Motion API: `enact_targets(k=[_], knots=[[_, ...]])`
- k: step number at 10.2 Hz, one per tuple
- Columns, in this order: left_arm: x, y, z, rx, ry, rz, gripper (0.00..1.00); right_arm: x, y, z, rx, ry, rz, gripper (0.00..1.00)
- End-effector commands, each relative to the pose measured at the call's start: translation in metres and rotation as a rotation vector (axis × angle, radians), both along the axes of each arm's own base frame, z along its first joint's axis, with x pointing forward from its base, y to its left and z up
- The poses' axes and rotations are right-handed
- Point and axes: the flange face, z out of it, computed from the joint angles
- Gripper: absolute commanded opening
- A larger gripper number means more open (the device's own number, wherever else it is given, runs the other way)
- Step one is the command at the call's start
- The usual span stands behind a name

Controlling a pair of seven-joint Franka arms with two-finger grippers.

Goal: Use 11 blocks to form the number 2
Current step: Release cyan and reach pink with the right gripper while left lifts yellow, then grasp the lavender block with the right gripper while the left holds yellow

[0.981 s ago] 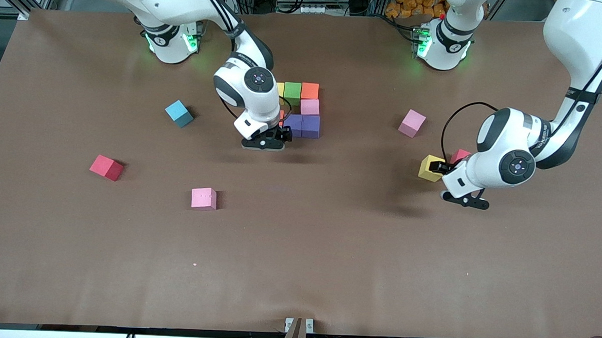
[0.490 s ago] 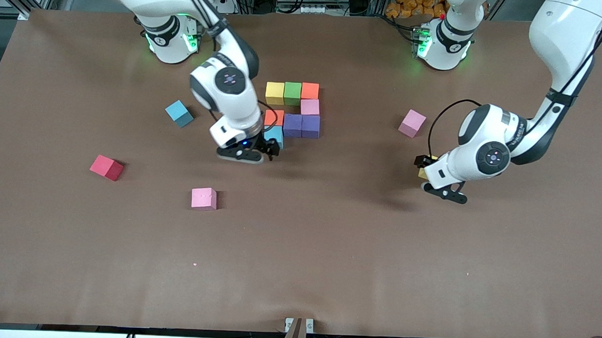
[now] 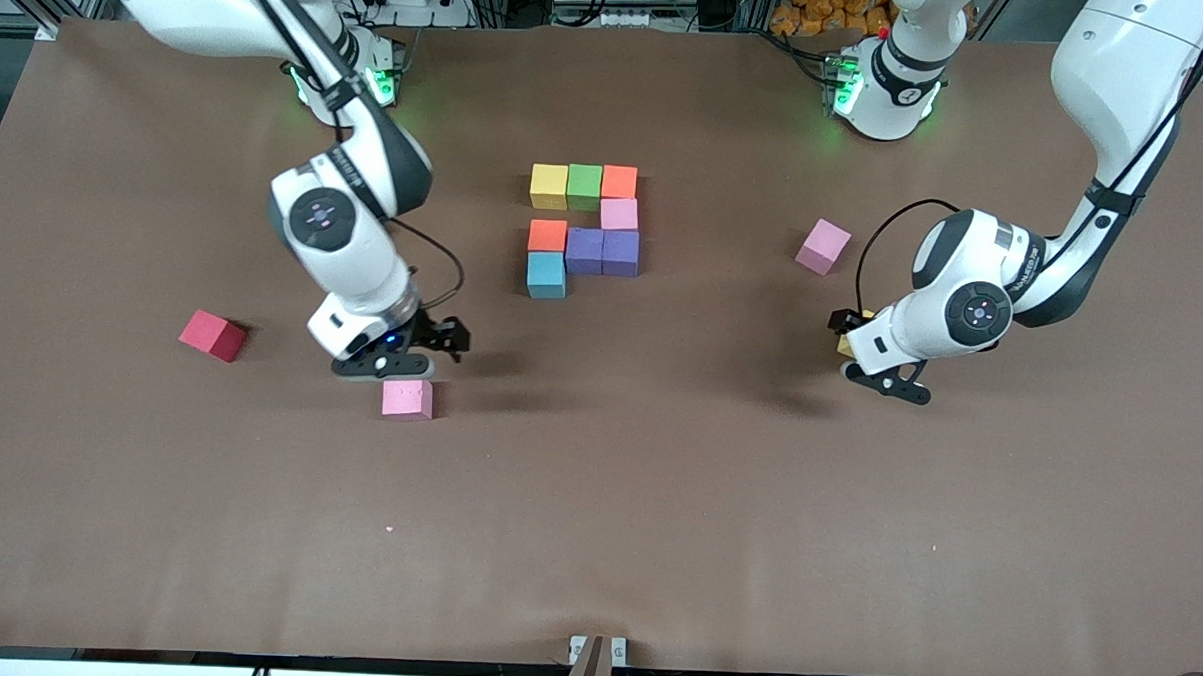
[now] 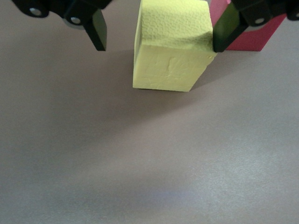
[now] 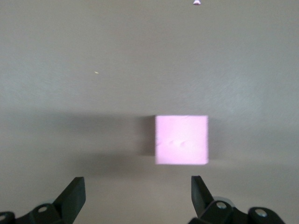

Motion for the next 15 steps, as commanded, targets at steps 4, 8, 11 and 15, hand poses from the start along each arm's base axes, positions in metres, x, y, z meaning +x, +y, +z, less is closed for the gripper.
enact_targets(k=[4, 8, 11, 15], knots=[[0.0, 0.006, 0.02, 0.038, -0.047, -0.018, 1.0, 0.031, -0.033, -0.04, -0.016, 0.022, 0.211, 1.0], [-0.005, 0.005, 0.005, 0.029, -0.017, -0.015, 1.0, 0.036, -0.029, -0.072, 0.014, -0.015, 0.23, 1.0], [-0.008, -0.001, -0.008, 0.014, 0.002, -0.022, 1.0, 0.043, -0.051, -0.087, -0.047, -0.042, 0.261, 1.0], [-0.012, 0.004, -0.024, 0.011, 0.02, -0.014, 1.0, 0.043, -0.05, -0.1, -0.014, -0.055, 0.24, 0.77]])
